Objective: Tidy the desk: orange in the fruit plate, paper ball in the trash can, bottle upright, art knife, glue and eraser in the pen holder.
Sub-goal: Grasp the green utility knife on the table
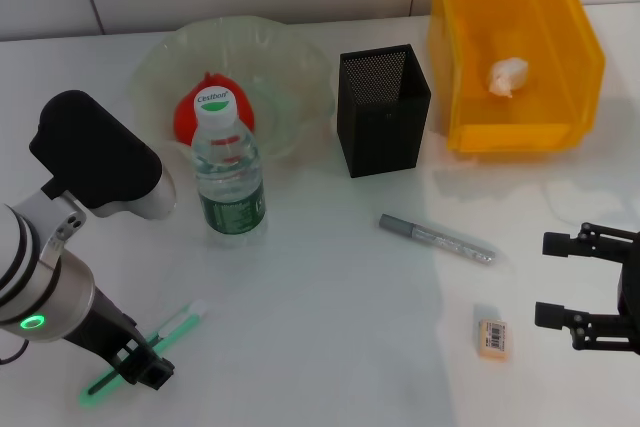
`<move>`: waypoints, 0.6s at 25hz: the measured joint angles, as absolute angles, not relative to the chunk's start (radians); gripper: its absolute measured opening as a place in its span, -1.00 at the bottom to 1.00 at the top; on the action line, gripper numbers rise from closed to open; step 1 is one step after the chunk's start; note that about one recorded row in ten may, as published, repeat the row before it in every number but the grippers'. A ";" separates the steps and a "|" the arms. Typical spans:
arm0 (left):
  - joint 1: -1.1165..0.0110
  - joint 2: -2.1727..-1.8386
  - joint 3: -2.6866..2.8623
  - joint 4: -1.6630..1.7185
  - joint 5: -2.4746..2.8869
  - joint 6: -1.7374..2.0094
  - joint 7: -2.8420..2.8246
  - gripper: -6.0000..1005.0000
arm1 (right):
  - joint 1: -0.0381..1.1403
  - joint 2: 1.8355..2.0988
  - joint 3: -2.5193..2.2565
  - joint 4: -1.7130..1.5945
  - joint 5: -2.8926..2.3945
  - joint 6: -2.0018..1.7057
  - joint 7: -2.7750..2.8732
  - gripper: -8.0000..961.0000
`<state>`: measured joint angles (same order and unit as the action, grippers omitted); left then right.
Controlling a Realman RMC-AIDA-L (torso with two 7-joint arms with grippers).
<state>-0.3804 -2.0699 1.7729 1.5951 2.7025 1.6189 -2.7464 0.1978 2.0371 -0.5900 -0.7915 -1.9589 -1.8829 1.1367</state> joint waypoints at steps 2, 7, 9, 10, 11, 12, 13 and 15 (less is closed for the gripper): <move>-0.382 -2.071 1.773 1.591 2.703 1.620 -2.740 0.32 | 0.198 2.037 -0.590 -0.792 -1.959 -1.885 1.137 0.66; -0.394 -2.071 1.761 1.581 2.701 1.620 -2.738 0.29 | 0.198 2.037 -0.589 -0.792 -1.959 -1.887 1.137 0.66; -0.398 -2.071 1.755 1.577 2.698 1.621 -2.738 0.24 | 0.199 2.037 -0.588 -0.792 -1.959 -1.887 1.137 0.66; -0.402 -2.071 1.750 1.574 2.696 1.622 -2.738 0.21 | 0.199 2.037 -0.588 -0.792 -1.959 -1.888 1.137 0.66; -0.405 -2.071 1.746 1.572 2.694 1.623 -2.738 0.19 | 0.200 2.037 -0.588 -0.792 -1.959 -1.888 1.137 0.66; -0.408 -2.071 1.746 1.569 2.695 1.623 -2.738 0.16 | 0.201 2.037 -0.587 -0.792 -1.959 -1.888 1.137 0.66; -0.408 -2.071 1.746 1.569 2.695 1.623 -2.738 0.14 | 0.201 2.037 -0.587 -0.792 -1.959 -1.888 1.137 0.66; -0.409 -2.071 1.746 1.563 2.695 1.624 -2.738 0.07 | 0.201 2.037 -0.587 -0.792 -1.959 -1.888 1.137 0.66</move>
<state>-0.4090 -2.0710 1.7458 1.5634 2.6950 1.6236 -2.7381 0.2011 2.0371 -0.5872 -0.7915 -1.9589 -1.8883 1.1366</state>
